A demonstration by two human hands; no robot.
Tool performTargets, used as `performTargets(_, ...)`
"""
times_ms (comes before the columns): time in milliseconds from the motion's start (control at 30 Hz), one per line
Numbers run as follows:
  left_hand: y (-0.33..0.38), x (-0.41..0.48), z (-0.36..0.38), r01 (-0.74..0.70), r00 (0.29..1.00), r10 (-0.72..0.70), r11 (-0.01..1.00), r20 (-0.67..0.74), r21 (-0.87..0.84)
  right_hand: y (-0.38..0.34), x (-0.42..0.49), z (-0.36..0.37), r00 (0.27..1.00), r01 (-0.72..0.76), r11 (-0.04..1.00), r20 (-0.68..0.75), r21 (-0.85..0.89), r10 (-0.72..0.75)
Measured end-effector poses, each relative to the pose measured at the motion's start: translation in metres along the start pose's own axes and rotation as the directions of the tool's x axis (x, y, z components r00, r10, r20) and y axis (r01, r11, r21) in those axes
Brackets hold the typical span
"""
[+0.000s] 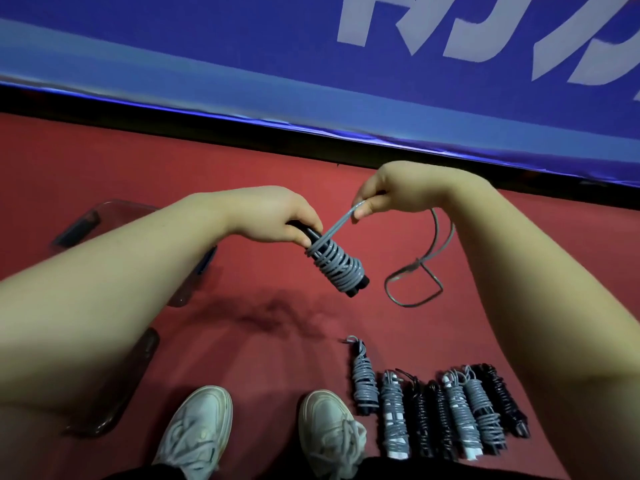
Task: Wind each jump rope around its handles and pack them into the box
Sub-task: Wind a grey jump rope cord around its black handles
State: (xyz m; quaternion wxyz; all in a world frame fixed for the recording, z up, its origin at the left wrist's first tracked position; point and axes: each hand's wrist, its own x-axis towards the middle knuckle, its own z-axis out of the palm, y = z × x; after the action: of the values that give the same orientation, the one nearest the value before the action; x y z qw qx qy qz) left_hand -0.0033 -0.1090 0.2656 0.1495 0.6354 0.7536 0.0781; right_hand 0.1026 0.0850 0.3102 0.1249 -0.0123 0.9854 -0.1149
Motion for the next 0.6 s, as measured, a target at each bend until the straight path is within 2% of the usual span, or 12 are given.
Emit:
performTargets(100,0.004,0.002,-0.001,-0.002,0.999,0.003,1.000,0.043,-0.018,0.007,-0.009,0.005,0.989,-0.061,0.956,0.146,0.286,0.019)
performTargets(167,0.001,0.004,-0.002,0.055,0.998,-0.054,0.998,0.038,-0.015,0.009,-0.017,0.002,0.971,-0.092,0.931,0.238,0.353,0.006)
performTargets(267,-0.008,0.006,-0.004,0.175,0.984,-0.178,0.977,-0.015,-0.123,0.007,-0.024,-0.007,0.961,-0.028,0.967,0.274,0.252,-0.044)
performTargets(333,-0.009,0.009,-0.005,0.197,0.980,-0.199,0.969,0.000,-0.150,0.002,-0.026,-0.012,0.968,0.023,0.982,0.240,0.189,-0.069)
performTargets(433,0.001,0.015,-0.004,0.174,0.982,-0.166,0.981,0.092,-0.089,-0.004,-0.021,-0.014,0.984,0.004,0.987,0.173,0.158,-0.032)
performTargets(533,0.011,0.014,-0.002,0.090,0.985,-0.084,0.996,0.152,-0.031,0.008,-0.008,-0.009,0.992,-0.024,0.998,0.126,0.053,0.017)
performTargets(600,0.018,0.010,-0.005,0.022,0.992,-0.019,0.999,0.127,-0.026,0.022,-0.002,0.006,0.991,-0.046,0.985,0.134,0.165,0.024)
